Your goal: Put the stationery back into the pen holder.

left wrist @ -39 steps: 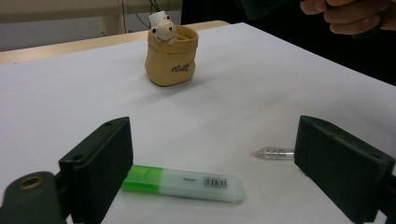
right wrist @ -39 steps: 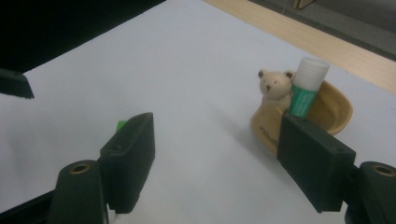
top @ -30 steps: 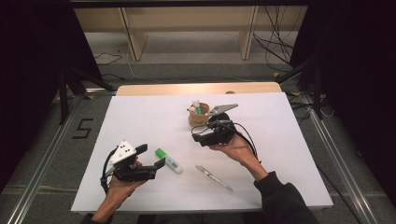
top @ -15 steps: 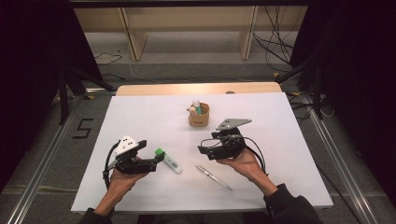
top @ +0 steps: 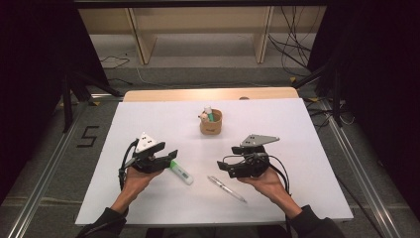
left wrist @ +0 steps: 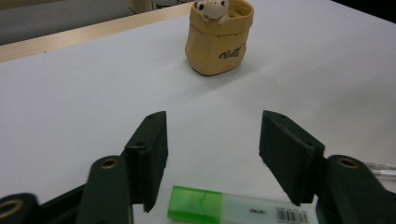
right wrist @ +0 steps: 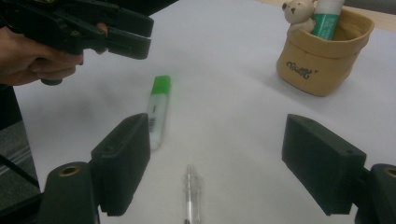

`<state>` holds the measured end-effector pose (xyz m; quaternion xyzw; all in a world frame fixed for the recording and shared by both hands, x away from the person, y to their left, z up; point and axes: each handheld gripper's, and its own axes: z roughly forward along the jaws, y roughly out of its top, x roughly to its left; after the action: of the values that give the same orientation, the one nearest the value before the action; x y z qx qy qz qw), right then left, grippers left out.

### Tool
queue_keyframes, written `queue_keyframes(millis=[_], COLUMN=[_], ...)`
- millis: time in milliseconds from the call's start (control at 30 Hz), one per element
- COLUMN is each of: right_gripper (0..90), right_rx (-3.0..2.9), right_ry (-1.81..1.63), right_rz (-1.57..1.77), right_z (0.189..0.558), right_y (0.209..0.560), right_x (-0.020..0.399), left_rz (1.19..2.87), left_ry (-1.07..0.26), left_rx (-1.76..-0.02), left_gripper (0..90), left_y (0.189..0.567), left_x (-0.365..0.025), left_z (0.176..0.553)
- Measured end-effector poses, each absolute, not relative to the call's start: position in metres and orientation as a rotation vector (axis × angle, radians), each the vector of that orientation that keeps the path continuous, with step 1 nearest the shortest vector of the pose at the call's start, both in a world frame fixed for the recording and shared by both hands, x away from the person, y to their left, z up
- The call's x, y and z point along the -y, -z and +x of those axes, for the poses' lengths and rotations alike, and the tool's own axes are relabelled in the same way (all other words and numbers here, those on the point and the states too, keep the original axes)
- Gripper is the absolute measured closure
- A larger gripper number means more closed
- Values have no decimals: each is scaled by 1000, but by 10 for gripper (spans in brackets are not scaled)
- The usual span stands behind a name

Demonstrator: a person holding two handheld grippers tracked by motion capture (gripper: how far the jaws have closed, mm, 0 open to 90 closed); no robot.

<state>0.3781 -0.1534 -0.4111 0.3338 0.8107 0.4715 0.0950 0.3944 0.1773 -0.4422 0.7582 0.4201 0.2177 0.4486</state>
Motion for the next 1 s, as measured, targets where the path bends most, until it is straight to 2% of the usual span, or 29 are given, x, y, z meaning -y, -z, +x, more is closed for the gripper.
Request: queue_keyframes(millis=[467,1000], right_gripper=[215,212], right_rx=[-2406,-2425], right_ry=[-1387,-1369], right_rz=[1017,1011], right_z=[369,365], right_y=[419,424], right_x=[162,162], left_rz=[1982,2152], left_ry=[-538,-443], left_rx=[-1087,-1080], left_gripper=[880,894], left_y=[454,472], left_x=[-175,-166], left_z=[417,432])
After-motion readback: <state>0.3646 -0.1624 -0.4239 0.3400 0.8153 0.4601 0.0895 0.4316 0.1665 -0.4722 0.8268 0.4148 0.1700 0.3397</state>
